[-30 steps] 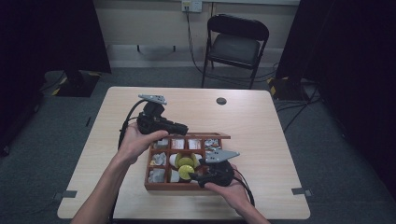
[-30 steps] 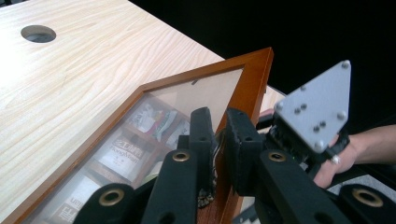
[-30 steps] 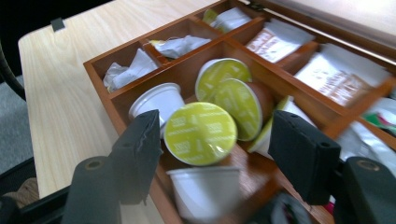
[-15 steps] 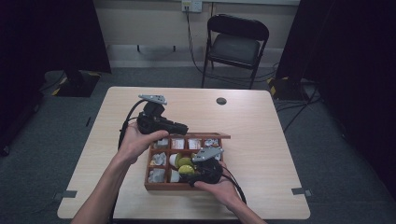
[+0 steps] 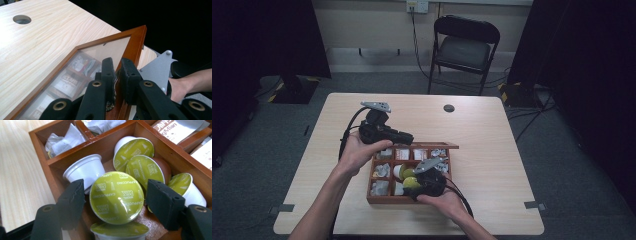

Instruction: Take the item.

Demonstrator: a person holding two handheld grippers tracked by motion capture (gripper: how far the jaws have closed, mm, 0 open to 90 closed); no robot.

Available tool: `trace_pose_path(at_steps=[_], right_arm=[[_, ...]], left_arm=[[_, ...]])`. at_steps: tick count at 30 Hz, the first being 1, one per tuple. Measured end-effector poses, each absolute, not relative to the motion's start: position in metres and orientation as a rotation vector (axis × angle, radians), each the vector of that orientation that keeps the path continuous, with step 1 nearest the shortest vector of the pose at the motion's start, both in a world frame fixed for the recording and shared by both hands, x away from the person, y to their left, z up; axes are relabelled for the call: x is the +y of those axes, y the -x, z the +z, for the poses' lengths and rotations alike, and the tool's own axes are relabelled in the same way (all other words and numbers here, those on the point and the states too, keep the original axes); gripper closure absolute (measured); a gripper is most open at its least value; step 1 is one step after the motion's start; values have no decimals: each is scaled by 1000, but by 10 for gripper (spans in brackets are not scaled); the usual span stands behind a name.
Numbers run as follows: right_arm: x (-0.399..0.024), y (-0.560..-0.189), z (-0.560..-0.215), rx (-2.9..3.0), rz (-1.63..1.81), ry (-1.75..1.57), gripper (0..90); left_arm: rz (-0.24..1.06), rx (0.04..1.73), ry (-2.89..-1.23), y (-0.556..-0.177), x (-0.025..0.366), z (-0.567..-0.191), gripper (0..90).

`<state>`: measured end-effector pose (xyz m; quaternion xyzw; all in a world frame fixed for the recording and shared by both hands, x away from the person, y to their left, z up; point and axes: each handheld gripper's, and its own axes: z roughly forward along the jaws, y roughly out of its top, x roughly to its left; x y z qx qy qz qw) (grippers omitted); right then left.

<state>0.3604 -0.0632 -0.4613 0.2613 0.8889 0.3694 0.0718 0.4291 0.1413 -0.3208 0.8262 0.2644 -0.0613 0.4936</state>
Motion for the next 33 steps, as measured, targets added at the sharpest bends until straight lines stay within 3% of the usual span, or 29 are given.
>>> trace_pose_path(at_steps=[13, 33], right_arm=[[-57, -360, -466, 2697, 1007, -788, 369], [-62, -359, -463, 2679, 1078, -814, 378]], left_arm=[[-151, 637, -2005, -429, 141, -321, 817], [-150, 636, -2000, -428, 142, -322, 818]])
